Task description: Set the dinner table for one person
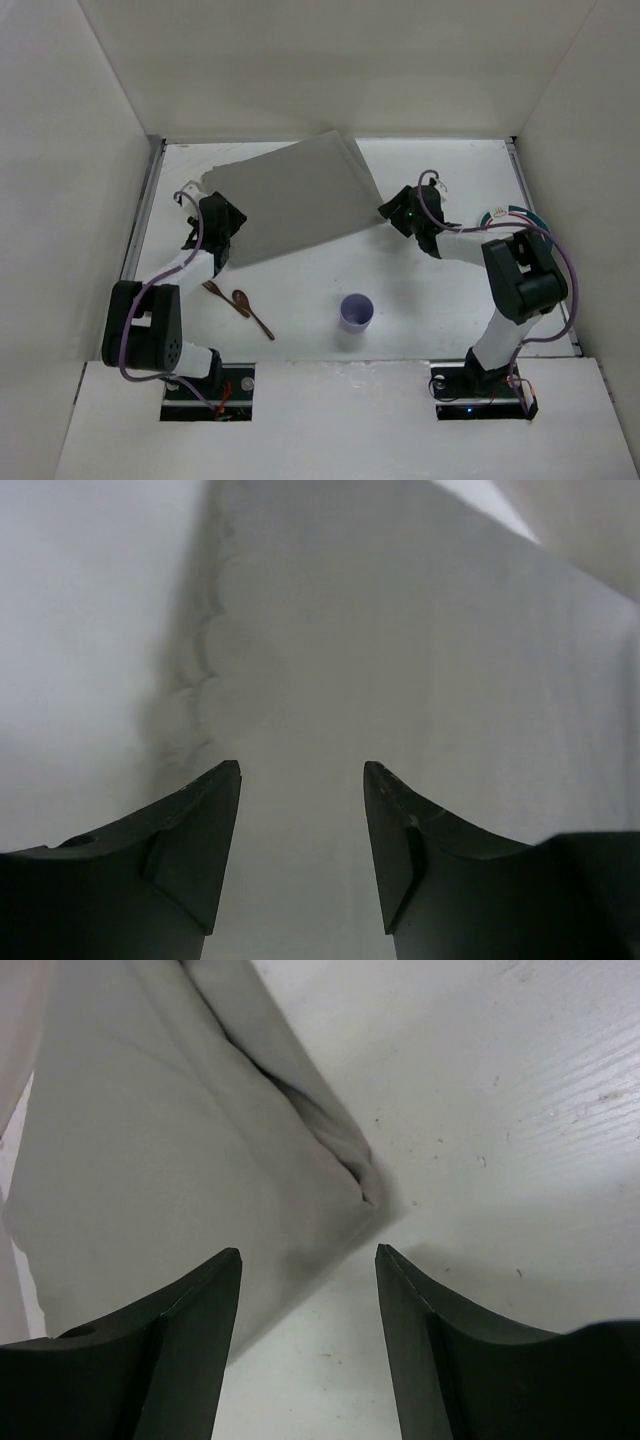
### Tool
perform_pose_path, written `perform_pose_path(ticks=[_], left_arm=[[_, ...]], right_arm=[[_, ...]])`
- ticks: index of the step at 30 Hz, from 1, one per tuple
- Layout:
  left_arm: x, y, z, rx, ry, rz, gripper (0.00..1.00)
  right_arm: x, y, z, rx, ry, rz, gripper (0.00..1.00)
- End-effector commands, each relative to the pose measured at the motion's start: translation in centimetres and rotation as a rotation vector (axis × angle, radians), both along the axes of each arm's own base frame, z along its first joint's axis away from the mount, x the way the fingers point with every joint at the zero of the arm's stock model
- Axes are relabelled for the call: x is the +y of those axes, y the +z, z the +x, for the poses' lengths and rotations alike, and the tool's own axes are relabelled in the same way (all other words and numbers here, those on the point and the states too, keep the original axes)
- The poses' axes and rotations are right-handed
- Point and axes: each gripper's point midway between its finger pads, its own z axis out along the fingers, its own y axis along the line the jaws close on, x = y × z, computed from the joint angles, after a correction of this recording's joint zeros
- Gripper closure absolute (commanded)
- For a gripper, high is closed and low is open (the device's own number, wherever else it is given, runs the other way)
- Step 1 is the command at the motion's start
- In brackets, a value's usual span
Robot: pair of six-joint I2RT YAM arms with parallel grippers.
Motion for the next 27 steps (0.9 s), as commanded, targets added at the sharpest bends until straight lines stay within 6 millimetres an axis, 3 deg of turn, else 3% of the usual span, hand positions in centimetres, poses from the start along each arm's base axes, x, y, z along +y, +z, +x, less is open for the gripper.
perform_pose_path(ticks=[1, 6, 21, 22, 25, 27], left_arm=[[2.2, -1.1, -0.5, 0.038, 0.077, -0.034, 0.51], [3.7, -3.8, 0.0, 0.097, 0.117, -0.090, 0.54], [5.1, -6.5, 1.7, 0.122, 0.169, -0.126, 0.58], [5.1, -7.0, 1.9, 0.130, 0.170, -0.131, 0.59], [4.6, -7.6, 2.6, 0.133, 0.161, -0.140, 0.65], [3.8, -7.6, 3.3, 0.132, 0.143, -0.142, 0.69]], right_arm=[[0.7, 2.5, 1.9, -0.030, -0.002, 0.113, 0.39], [-0.5, 0.8, 2.8, 0.042, -0.032, 0.084, 0.42], [0.5, -2.6, 2.3, 0.148, 0.007, 0.101, 0.42], [0.5, -3.0, 2.4, 0.158, 0.007, 0.105, 0.45], [0.2, -3.3, 2.9, 0.155, -0.014, 0.133, 0.76], [-0.3, -2.8, 2.9, 0.128, -0.042, 0.150, 0.91]])
